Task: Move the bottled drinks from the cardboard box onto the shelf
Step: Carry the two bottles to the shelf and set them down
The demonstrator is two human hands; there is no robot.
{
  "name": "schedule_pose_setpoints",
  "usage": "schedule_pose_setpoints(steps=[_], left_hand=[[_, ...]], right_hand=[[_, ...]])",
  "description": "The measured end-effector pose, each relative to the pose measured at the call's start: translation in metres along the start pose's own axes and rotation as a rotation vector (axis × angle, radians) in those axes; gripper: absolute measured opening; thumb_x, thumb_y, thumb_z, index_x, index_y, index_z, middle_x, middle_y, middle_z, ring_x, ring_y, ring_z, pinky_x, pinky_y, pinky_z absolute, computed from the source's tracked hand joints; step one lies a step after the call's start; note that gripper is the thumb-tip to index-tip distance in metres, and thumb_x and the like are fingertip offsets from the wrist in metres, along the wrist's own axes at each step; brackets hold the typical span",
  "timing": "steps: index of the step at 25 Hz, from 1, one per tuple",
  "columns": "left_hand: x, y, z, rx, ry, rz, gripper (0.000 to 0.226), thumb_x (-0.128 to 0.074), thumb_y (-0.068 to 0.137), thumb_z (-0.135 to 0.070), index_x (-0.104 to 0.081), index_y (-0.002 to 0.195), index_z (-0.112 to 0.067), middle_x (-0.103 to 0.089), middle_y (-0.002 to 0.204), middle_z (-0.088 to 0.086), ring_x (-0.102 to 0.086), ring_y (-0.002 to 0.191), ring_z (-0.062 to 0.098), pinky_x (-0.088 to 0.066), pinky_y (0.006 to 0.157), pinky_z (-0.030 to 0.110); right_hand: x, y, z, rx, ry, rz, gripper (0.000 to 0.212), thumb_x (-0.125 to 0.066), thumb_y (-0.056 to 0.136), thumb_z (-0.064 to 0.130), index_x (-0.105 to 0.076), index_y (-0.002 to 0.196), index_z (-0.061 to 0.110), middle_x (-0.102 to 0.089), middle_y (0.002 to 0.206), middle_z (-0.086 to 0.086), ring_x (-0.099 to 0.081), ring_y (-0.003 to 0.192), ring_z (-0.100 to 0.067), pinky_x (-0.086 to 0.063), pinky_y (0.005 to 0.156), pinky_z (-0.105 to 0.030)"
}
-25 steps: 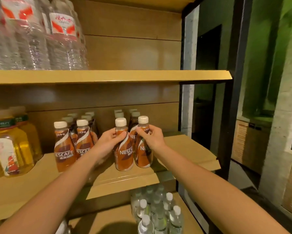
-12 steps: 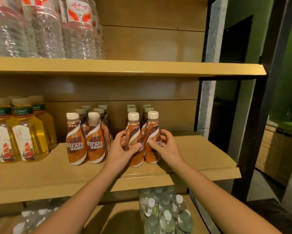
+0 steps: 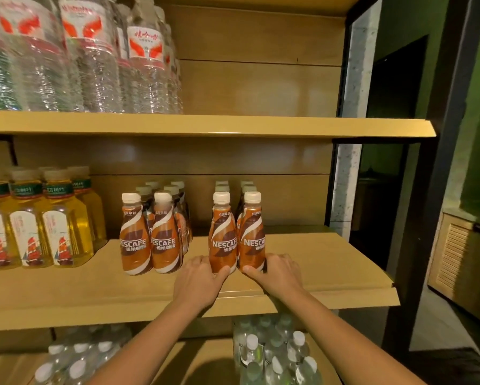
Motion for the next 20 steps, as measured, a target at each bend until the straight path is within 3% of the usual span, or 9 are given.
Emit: schedule_pose_setpoints(steps=[6, 11, 14, 20], left_hand=[[-0.013, 0.022, 0.0, -0.01, 0.073, 0.096, 0.071, -0.029, 0.087, -0.068, -0.048, 0.13, -0.014, -0.054, 0.13, 0.006, -0.049, 0.12, 0.022, -0.038, 0.102, 0.036], [-0.025, 0.035, 0.006, 0.003, 0.047, 0.15, 0.081, -0.023, 0.081, -0.075, -0.047, 0.128, -0.015, -0.055, 0.128, 0.007, -0.05, 0.118, 0.024, -0.039, 0.103, 0.039], [-0.027, 0.039, 0.006, 0.016, 0.007, 0.151, 0.096, -0.011, 0.068, -0.084, -0.049, 0.126, -0.016, -0.057, 0.126, 0.007, -0.052, 0.115, 0.025, -0.04, 0.101, 0.043], [-0.031, 0.036, 0.008, 0.038, 0.011, 0.157, 0.083, -0.027, 0.081, -0.074, -0.038, 0.136, -0.013, -0.049, 0.136, 0.008, -0.045, 0.126, 0.025, -0.035, 0.107, 0.043]], right_hand=[[-0.002, 0.011, 0.003, -0.034, -0.076, 0.029, 0.057, -0.045, 0.086, 0.064, -0.06, 0.108, 0.013, -0.062, 0.118, -0.007, -0.05, 0.116, -0.025, -0.038, 0.095, -0.037], [-0.003, 0.018, 0.005, -0.07, -0.1, 0.074, 0.057, -0.045, 0.087, 0.063, -0.06, 0.109, 0.013, -0.062, 0.12, -0.007, -0.048, 0.119, -0.026, -0.035, 0.098, -0.039], [-0.004, 0.02, 0.006, -0.099, -0.137, 0.05, 0.059, -0.045, 0.085, 0.064, -0.062, 0.108, 0.012, -0.063, 0.118, -0.008, -0.05, 0.118, -0.026, -0.035, 0.098, -0.039], [-0.005, 0.019, 0.006, -0.097, -0.185, 0.002, 0.065, -0.041, 0.084, 0.069, -0.06, 0.108, 0.011, -0.063, 0.118, -0.009, -0.051, 0.116, -0.026, -0.037, 0.095, -0.038]])
Point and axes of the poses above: each hand's wrist, its own y-axis towards the middle knuckle, its own x-axis out of the back of the hand, z = x × y, the point moved 7 cm from there along y, towards the middle knuckle
